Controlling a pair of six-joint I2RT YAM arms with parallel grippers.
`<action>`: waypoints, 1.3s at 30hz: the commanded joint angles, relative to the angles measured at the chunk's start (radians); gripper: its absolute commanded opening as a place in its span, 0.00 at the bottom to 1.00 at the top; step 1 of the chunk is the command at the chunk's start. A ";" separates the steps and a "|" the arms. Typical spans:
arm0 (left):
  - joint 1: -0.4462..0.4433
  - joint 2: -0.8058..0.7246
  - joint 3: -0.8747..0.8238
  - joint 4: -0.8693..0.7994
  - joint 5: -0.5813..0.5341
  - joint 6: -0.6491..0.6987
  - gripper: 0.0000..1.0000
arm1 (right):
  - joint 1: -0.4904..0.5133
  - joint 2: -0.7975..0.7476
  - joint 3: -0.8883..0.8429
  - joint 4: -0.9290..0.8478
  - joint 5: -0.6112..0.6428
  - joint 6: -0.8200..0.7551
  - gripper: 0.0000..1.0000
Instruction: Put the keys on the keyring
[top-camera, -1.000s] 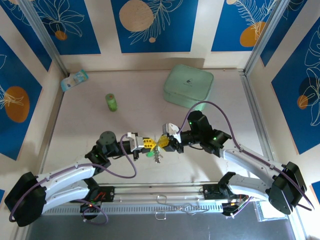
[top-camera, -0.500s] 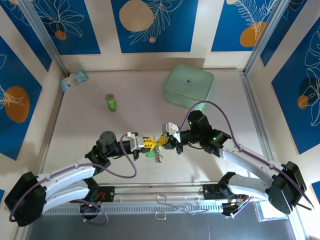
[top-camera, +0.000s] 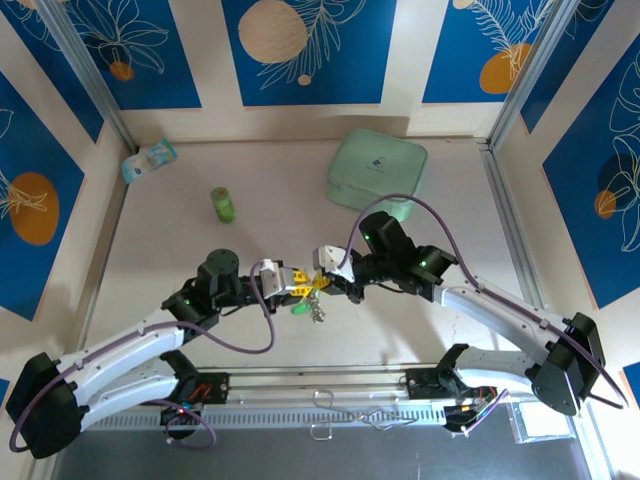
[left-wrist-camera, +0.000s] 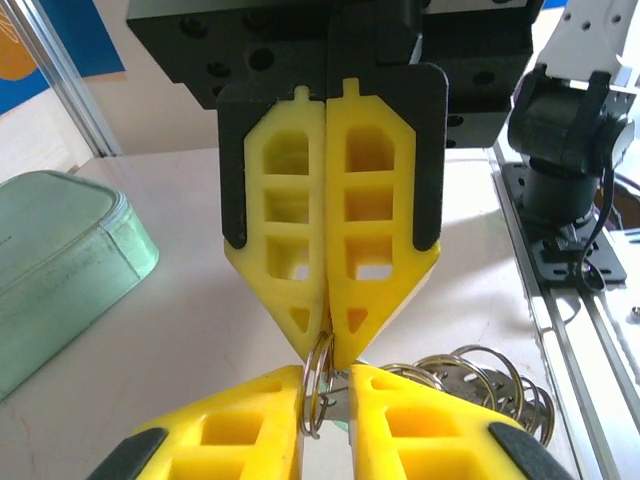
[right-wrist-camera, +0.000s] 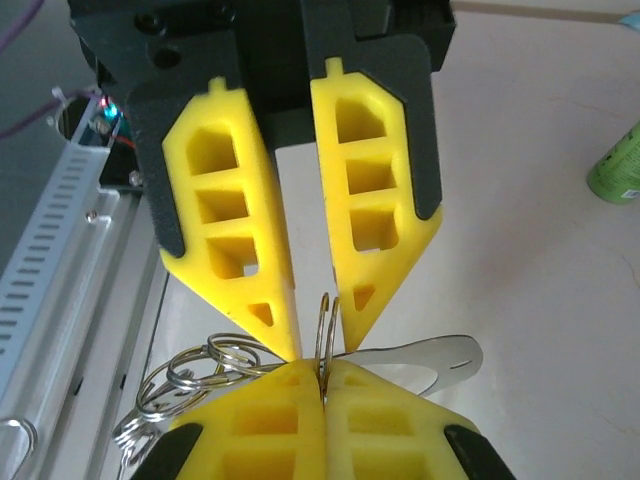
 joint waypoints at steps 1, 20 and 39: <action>-0.008 0.003 0.043 -0.086 0.016 0.051 0.14 | 0.021 0.015 0.055 -0.091 0.040 -0.074 0.00; -0.009 -0.007 -0.092 0.251 0.022 -0.084 0.00 | -0.059 -0.088 -0.117 0.104 -0.123 0.112 0.26; -0.008 -0.017 -0.111 0.276 0.017 -0.094 0.00 | -0.061 -0.065 -0.106 0.093 -0.107 0.124 0.03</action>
